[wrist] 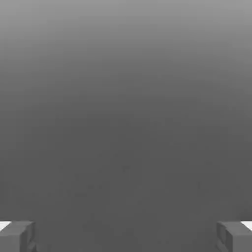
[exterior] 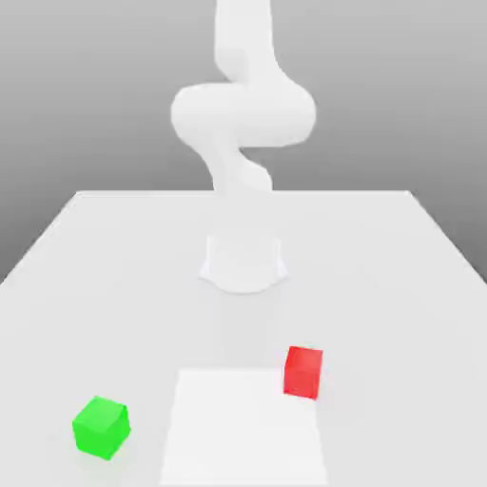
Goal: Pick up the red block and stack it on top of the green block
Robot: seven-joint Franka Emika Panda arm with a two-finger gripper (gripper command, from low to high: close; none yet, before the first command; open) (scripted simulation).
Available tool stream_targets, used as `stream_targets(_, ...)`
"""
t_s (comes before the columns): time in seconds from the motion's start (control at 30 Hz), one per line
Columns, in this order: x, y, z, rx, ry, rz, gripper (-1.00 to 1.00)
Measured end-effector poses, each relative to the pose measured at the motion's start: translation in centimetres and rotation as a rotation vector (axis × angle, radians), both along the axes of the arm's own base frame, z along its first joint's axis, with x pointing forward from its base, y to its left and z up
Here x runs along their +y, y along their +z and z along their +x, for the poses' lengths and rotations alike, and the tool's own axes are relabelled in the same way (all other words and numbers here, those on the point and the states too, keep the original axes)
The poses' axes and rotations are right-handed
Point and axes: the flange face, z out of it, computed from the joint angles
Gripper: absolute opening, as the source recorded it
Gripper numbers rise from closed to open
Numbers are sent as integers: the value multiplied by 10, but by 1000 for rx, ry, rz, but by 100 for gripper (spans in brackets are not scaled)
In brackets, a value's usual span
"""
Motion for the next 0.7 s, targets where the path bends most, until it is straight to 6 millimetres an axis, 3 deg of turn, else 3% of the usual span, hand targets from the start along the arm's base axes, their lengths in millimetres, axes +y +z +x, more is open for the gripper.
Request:
stream_targets(0.13,22,-99,36,151,-27,40,0)
stream_targets(0.3,47,-224,46,338,-72,71,0)
stream_targets(0.43,63,-325,25,497,-121,80,0)
stream_targets(0.57,74,-428,-22,669,-183,69,0)
stream_targets(0.63,75,-461,-33,707,-201,66,0)
stream_targets(0.7,76,-482,-36,716,-203,66,0)
